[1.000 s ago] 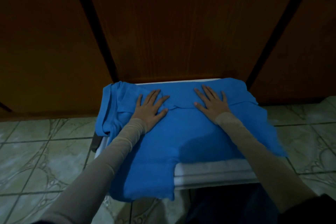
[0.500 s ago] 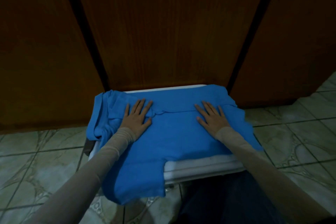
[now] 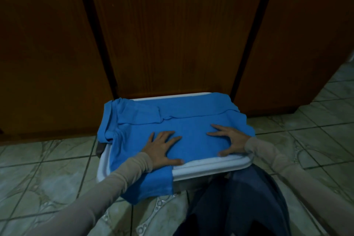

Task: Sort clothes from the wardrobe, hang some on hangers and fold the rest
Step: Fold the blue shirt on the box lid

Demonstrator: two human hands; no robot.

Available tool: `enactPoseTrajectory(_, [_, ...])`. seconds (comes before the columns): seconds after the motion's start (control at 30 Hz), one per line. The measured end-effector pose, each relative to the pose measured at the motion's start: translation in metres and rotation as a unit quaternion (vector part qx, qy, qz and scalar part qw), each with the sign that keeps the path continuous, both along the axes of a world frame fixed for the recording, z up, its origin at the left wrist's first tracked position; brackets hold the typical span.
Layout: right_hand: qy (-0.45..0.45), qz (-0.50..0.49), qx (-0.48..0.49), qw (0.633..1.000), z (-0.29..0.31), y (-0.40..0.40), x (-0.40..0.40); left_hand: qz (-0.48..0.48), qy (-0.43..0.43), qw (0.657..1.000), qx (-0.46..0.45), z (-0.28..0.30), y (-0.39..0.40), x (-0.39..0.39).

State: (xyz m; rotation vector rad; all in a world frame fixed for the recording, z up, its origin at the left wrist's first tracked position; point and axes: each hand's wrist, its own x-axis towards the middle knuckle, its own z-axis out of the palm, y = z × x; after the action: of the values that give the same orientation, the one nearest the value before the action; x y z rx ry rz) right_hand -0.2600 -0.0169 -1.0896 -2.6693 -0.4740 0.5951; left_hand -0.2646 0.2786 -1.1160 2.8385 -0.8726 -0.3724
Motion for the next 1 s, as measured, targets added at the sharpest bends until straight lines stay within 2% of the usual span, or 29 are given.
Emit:
enactPoseTrajectory(0.07, [0.039,0.0,0.006,0.999,0.007,-0.005,-0.002,-0.004,-0.002,1.0,0.016,0.01,-0.007,-0.001])
enactPoseTrajectory(0.13, [0.045,0.008,-0.03,0.999,0.012,-0.007,-0.004,-0.014,0.014,0.999,0.031,0.024,-0.008,0.002])
enactPoseTrajectory(0.3, [-0.059,-0.06,-0.061,0.995,0.007,-0.016,-0.001,-0.024,0.084,0.991,0.097,0.045,-0.013,0.008])
enactPoseTrajectory(0.43, [-0.122,-0.086,-0.134,0.98,0.011,-0.017,0.005,0.039,0.153,0.987,0.014,0.06,-0.013,0.031])
enactPoseTrajectory(0.53, [-0.164,-0.159,-0.167,0.959,0.023,-0.021,0.014,0.088,0.144,0.985,-0.021,0.071,-0.01,0.057])
enactPoseTrajectory(0.67, [-0.171,-0.27,-0.019,0.947,0.032,-0.036,0.033,0.164,0.136,0.975,-0.056,0.071,-0.007,0.086])
enactPoseTrajectory(0.8, [-0.125,-0.342,0.115,0.924,0.035,-0.044,0.054,0.225,0.105,0.965,-0.089,0.058,-0.016,0.103])
enactPoseTrajectory(0.9, [-0.081,-0.429,0.195,0.878,0.029,-0.045,0.066,0.246,0.039,0.967,-0.051,0.052,-0.029,0.107])
enactPoseTrajectory(1.0, [-0.077,-0.504,0.243,0.825,0.021,-0.045,0.076,0.239,-0.023,0.97,0.021,0.049,-0.035,0.108])
